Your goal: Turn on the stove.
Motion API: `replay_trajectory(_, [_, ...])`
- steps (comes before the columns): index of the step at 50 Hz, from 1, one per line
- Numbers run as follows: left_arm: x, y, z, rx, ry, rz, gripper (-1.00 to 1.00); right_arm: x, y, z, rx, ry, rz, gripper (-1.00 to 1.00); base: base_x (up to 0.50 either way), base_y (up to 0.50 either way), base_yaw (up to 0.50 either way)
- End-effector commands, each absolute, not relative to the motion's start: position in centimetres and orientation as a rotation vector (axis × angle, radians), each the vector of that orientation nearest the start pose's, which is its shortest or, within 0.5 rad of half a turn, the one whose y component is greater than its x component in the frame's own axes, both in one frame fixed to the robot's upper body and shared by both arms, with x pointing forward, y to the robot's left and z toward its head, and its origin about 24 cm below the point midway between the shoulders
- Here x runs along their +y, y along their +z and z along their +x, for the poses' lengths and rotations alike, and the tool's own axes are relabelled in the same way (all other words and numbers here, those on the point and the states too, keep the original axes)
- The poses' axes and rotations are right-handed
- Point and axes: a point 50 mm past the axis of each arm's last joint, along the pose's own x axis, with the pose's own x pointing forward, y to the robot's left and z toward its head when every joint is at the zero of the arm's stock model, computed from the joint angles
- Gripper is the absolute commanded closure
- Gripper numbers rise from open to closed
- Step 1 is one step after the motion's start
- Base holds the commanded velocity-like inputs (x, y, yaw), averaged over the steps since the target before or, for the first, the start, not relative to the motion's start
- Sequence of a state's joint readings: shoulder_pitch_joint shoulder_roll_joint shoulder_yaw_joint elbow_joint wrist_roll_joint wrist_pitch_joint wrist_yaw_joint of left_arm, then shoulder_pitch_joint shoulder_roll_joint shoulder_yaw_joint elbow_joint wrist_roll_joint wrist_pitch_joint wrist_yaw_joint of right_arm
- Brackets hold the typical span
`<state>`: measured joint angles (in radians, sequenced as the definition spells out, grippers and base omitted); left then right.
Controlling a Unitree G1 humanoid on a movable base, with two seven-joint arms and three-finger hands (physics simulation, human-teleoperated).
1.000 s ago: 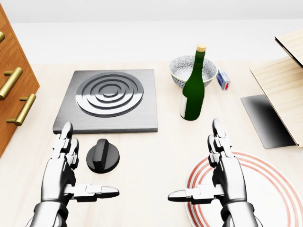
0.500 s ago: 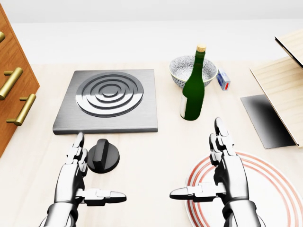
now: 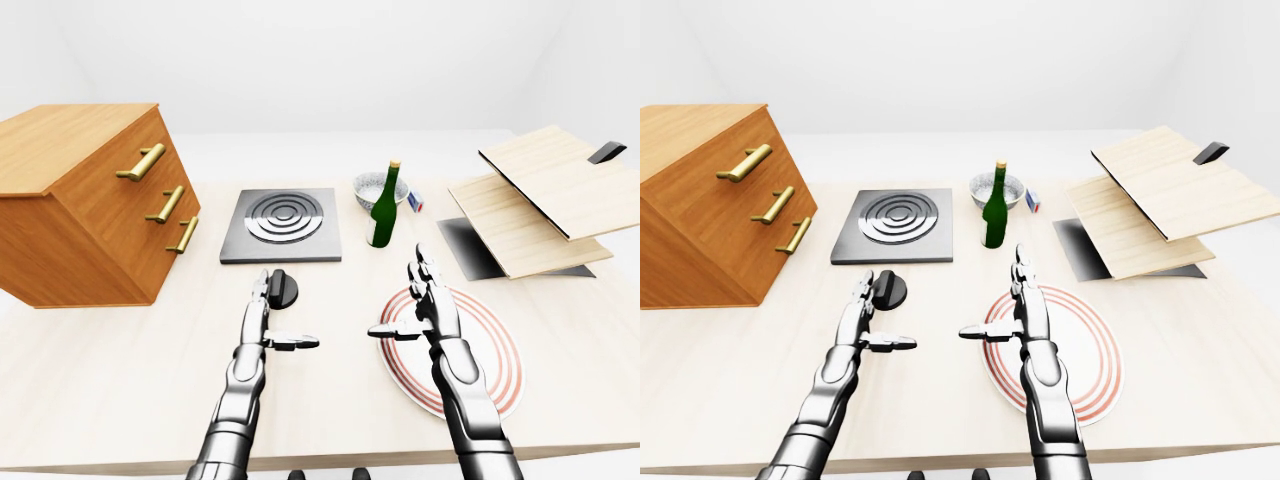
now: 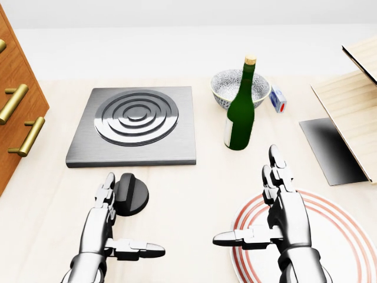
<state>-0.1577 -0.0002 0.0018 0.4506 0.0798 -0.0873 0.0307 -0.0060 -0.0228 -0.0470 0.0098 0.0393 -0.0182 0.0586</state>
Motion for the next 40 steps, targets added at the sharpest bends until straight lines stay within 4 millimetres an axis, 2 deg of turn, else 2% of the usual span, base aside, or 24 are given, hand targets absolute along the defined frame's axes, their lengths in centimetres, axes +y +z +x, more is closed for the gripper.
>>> replay_trajectory(1, [12.5, -5.0, 25.4, 0.369, -0.090, 0.085, -1.00, -16.2, 4.3, 25.5, -0.016, 0.010, 0.018, -1.00, 0.00, 0.00, 0.00])
replay_trajectory(17, [10.2, -4.8, 23.9, 0.345, -0.177, 0.069, -1.00, -17.1, 5.2, 25.8, -0.024, -0.015, 0.039, -1.00, 0.00, 0.00, 0.00])
replay_trajectory(29, [9.6, -4.6, 23.7, 0.337, -0.198, 0.067, -1.00, -17.0, 5.1, 25.8, -0.023, -0.018, 0.041, -1.00, 0.00, 0.00, 0.00])
replay_trajectory(35, [9.2, -4.3, 24.2, 0.324, -0.206, 0.065, -1.00, -17.0, 5.1, 25.8, -0.022, -0.020, 0.043, -1.00, 0.00, 0.00, 0.00])
replay_trajectory(37, [9.0, -3.8, 25.0, 0.306, -0.208, 0.060, -1.00, -17.0, 5.0, 25.9, -0.020, -0.021, 0.041, -1.00, 0.00, 0.00, 0.00])
replay_trajectory(39, [8.8, -2.8, 26.1, 0.267, -0.207, 0.055, -1.00, -17.0, 5.0, 25.9, -0.020, -0.021, 0.039, -1.00, 0.00, 0.00, 0.00])
replay_trajectory(40, [8.6, -1.0, 27.2, 0.192, -0.208, 0.037, -1.00, -17.0, 5.0, 26.0, -0.019, -0.022, 0.040, -1.00, 0.00, 0.00, 0.00])
